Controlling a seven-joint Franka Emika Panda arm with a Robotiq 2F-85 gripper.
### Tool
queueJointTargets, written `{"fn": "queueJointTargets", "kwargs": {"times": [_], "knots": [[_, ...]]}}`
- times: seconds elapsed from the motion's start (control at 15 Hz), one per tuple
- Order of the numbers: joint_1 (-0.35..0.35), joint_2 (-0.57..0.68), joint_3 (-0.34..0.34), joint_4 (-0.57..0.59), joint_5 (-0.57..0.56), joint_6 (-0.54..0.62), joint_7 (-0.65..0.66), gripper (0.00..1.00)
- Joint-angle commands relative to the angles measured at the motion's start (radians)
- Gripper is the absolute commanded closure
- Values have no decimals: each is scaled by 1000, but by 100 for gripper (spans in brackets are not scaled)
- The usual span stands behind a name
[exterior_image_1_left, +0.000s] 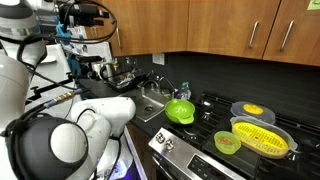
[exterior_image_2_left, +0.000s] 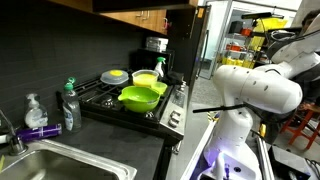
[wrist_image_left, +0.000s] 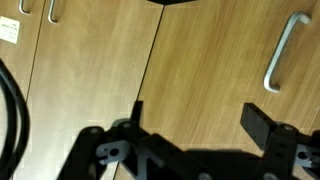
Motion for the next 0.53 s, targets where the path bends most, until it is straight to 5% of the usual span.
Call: {"fn": "queueJointTargets", "kwargs": {"times": [0.0,0.47], "knots": [[24,0,-9,56,-26,-49,-65,0],[9,-1,0,81,-4,-54,-74,0]]}}
